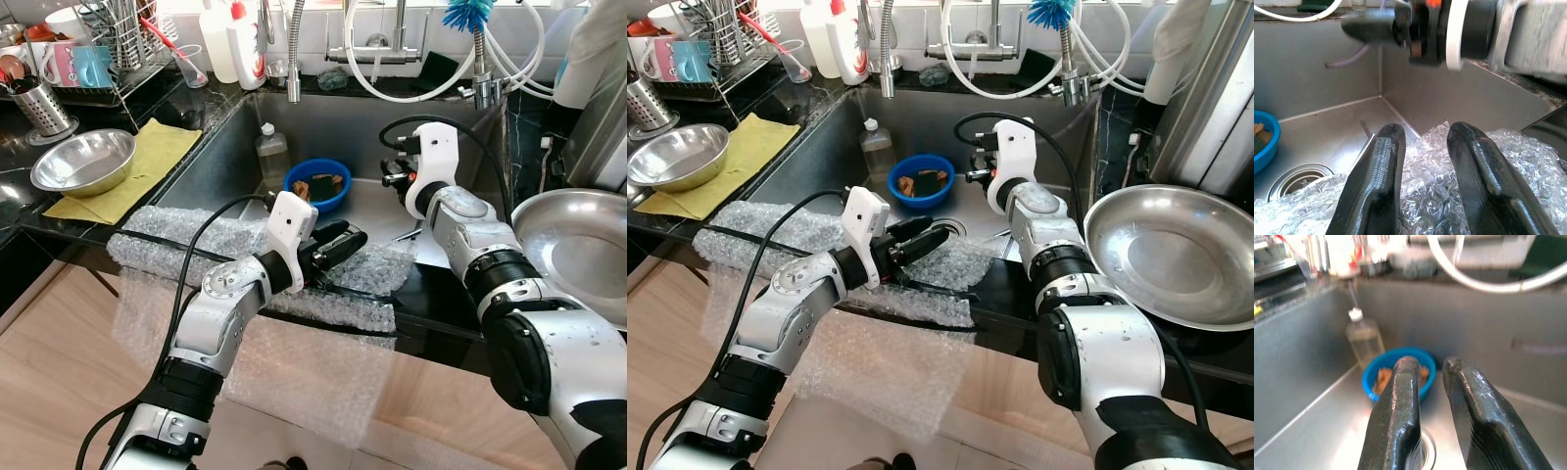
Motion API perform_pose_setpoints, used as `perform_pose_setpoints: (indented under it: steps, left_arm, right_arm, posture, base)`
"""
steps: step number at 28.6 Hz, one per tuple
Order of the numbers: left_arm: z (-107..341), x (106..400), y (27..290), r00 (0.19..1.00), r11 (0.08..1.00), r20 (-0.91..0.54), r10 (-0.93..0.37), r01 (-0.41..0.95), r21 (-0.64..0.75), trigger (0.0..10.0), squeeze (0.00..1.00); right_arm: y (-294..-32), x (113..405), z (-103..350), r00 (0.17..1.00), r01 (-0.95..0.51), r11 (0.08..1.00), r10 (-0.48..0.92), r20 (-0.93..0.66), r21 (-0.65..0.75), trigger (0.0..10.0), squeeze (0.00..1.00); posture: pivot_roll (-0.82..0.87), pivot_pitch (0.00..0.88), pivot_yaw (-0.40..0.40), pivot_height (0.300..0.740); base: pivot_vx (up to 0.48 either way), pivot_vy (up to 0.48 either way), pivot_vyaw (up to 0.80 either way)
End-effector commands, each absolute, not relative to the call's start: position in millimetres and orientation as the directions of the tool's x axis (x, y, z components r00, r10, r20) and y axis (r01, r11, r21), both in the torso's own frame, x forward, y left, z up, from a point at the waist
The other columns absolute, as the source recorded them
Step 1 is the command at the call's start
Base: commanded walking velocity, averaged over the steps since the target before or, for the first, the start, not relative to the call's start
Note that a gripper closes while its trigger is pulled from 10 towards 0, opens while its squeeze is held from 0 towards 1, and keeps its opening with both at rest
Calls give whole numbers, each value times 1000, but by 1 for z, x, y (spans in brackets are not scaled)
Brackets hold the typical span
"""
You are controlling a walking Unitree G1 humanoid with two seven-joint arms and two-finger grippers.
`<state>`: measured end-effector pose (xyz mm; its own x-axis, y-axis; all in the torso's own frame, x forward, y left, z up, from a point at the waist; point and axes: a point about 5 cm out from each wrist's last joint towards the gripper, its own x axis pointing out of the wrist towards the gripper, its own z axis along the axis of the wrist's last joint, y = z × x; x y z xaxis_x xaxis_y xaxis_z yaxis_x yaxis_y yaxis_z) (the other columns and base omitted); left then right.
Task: Kitchen organization
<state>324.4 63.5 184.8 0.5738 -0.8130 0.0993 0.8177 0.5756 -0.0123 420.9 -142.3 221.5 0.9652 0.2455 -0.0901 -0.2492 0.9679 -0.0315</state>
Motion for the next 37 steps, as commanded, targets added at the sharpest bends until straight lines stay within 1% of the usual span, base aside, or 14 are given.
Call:
perform_pose_setpoints:
  steps: [1,2,3,4,9,12,13,17,20,24,26,29,34,37]
  left_arm:
    - [174,323,67,580,580,51,-813,814,-18,10000,0]
    - [173,323,66,584,584,49,-810,811,-17,10000,0]
    - [173,323,66,584,584,49,-810,811,-17,10000,0]
    - [172,323,65,587,587,49,-808,810,-16,10000,0]
    - [171,323,65,590,590,49,-806,807,-16,10000,0]
    - [170,324,65,593,593,49,-804,805,-17,10000,0]
    - [170,324,65,593,593,49,-804,805,-17,10000,0]
    - [170,324,65,594,594,49,-803,804,-18,10000,0]
    - [169,324,64,594,594,51,-803,804,-19,10000,0]
    - [167,324,64,590,589,47,-806,808,-20,10000,0]
    - [166,323,64,589,589,46,-807,808,-21,10000,0]
    - [166,324,63,591,591,45,-805,807,-22,10000,0]
    - [165,325,62,589,589,48,-806,808,-21,10000,0]
    - [165,326,63,594,594,45,-803,804,-13,10000,0]
  right_arm:
    - [-135,424,245,966,-259,963,259,-14,-69,10000,0]
    - [-135,422,267,963,-239,965,249,100,-109,10000,0]
    - [-135,422,267,963,-239,965,249,100,-109,10000,0]
    - [-134,419,284,951,-225,965,247,187,-132,10000,0]
    - [-133,409,296,935,-205,964,244,256,-172,10000,0]
    - [-131,391,306,919,-181,962,240,312,-207,10000,0]
    - [-131,391,306,919,-181,962,240,312,-207,10000,0]
    - [-132,372,305,921,-151,967,213,327,-204,10000,0]
    - [-134,349,294,937,-107,979,158,311,-176,10000,0]
    - [-136,323,288,945,-90,976,147,291,-201,10000,0]
    - [-136,317,288,947,-89,974,148,286,-207,10000,0]
    - [-144,308,288,943,-69,961,151,296,-269,10000,0]
    - [-151,305,286,946,-52,957,139,294,-286,10000,0]
    - [-151,308,275,958,-50,950,133,254,-309,10000,0]
  posture:
    - [-80,95,118,740]
    - [-86,97,119,740]
    - [-86,97,119,740]
    - [-85,97,119,740]
    - [-89,97,117,740]
    - [-96,96,117,740]
    - [-96,96,117,740]
    - [-105,94,114,740]
    - [-109,92,116,740]
    - [-120,88,118,740]
    - [-124,85,118,740]
    - [-129,82,118,740]
    - [-134,74,119,740]
    - [-124,70,116,740]
  base:
    - [0,0,0]
    - [0,0,0]
    - [0,0,0]
    - [0,0,0]
    - [0,0,0]
    - [0,0,0]
    - [0,0,0]
    - [0,0,0]
    - [0,0,0]
    - [0,0,0]
    - [0,0,0]
    - [0,0,0]
    - [0,0,0]
    - [0,0,0]
